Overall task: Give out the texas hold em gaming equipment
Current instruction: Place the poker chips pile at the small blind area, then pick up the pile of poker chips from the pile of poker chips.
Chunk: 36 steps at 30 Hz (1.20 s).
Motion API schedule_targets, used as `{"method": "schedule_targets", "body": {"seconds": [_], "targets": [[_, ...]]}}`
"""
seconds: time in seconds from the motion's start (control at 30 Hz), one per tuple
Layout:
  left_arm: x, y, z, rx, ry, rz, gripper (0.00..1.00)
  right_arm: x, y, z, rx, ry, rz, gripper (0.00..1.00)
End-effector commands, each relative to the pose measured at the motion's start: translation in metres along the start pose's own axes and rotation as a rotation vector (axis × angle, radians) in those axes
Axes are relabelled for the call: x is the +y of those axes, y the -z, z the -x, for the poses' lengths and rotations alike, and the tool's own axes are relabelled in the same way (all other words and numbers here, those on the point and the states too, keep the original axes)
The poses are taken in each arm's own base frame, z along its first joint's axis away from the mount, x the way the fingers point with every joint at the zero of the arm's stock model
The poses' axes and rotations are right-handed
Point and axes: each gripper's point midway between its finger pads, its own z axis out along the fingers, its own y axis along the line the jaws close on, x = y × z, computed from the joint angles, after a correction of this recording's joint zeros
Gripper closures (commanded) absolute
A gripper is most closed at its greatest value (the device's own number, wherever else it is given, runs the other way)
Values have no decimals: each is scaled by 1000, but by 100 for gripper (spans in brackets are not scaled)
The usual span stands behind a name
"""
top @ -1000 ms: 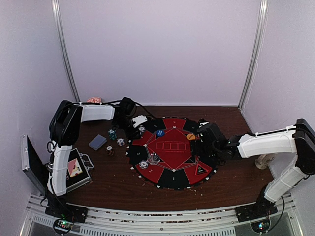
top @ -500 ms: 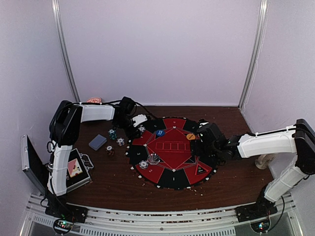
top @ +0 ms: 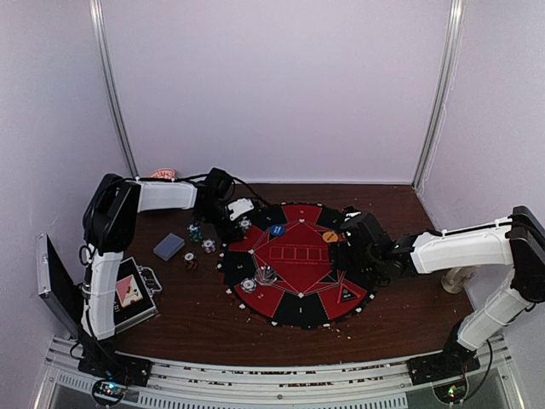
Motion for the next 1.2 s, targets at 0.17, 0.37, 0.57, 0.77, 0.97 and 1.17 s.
{"method": "schedule_targets", "body": {"seconds": [0.17, 0.37, 0.57, 0.77, 0.97, 1.17], "targets": [[7, 81, 25, -104, 4, 68, 13, 4, 2, 10, -24, -3, 0, 10], [32, 108, 0, -98, 113, 110, 2, 3, 4, 12, -29, -7, 3, 10], [62, 109, -41, -88, 238, 80, 2, 4, 5, 12, -30, -10, 9, 10], [64, 94, -64, -61, 262, 22, 2, 3, 5, 13, -31, -8, 5, 10], [65, 76, -80, -19, 281, -11, 3, 4, 4, 12, -29, -7, 3, 10], [71, 70, -88, 2, 298, -3, 5, 4, 5, 12, -31, -8, 5, 10]]}}
